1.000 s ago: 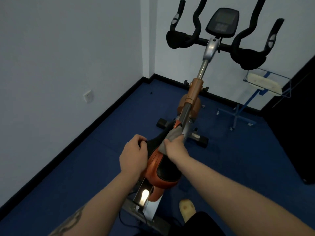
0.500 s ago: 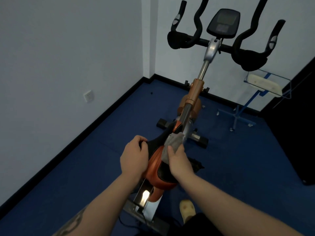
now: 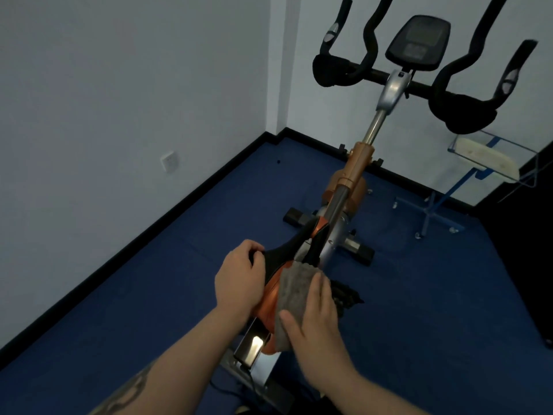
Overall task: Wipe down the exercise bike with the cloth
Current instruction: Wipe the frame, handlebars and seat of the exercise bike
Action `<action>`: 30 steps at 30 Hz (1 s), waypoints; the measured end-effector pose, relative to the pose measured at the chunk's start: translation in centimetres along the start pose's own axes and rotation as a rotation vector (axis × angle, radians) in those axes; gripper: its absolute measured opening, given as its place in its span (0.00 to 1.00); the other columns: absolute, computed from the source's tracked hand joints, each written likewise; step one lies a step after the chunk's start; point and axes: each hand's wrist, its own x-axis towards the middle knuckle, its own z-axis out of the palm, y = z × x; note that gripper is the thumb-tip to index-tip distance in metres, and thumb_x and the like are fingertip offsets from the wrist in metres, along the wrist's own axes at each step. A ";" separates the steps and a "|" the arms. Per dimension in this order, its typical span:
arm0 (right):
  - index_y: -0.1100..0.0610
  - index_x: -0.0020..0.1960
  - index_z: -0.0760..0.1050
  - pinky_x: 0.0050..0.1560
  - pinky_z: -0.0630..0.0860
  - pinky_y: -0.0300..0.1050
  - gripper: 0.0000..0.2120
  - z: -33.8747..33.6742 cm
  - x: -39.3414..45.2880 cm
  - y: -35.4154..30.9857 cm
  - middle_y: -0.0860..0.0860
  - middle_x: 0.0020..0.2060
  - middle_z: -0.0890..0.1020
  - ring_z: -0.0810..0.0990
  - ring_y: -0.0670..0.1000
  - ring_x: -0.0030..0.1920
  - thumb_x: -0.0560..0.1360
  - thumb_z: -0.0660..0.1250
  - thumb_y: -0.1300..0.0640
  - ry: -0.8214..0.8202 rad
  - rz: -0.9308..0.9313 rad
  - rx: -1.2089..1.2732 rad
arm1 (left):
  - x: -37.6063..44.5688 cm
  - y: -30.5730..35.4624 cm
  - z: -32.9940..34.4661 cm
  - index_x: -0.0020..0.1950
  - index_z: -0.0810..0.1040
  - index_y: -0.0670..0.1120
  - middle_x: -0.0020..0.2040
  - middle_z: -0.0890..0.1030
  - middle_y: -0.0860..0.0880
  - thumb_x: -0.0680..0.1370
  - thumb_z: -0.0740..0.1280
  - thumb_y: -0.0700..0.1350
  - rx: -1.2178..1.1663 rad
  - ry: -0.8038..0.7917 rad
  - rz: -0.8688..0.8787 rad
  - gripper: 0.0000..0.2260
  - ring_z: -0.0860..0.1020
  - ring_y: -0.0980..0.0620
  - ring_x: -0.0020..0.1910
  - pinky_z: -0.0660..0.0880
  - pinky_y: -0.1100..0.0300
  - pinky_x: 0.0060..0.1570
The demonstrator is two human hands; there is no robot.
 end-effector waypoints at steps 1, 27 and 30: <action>0.44 0.71 0.21 0.76 0.50 0.51 0.43 -0.2 0.6 0.1 0.42 0.76 0.33 0.41 0.49 0.77 0.79 0.55 0.37 -0.018 -0.004 0.020 | 0.2 0.1 0.0 0.49 0.75 0.59 0.43 0.78 0.60 0.80 0.59 0.48 0.003 0.005 0.001 0.07 0.75 0.63 0.41 0.68 0.62 0.34; 0.47 0.80 0.43 0.72 0.60 0.47 0.31 0.1 2.3 0.1 0.48 0.78 0.53 0.59 0.50 0.74 0.82 0.55 0.44 0.127 0.096 0.409 | 0.0 0.0 0.0 0.49 0.74 0.59 0.42 0.77 0.60 0.81 0.58 0.48 0.007 -0.011 0.020 0.07 0.75 0.63 0.39 0.66 0.63 0.33; 0.49 0.76 0.57 0.62 0.67 0.44 0.23 -0.9 3.9 0.0 0.52 0.70 0.71 0.72 0.49 0.63 0.83 0.50 0.44 0.119 0.210 0.499 | -0.3 0.0 0.1 0.50 0.74 0.59 0.42 0.78 0.59 0.81 0.58 0.48 0.004 -0.012 0.009 0.07 0.75 0.62 0.39 0.67 0.62 0.33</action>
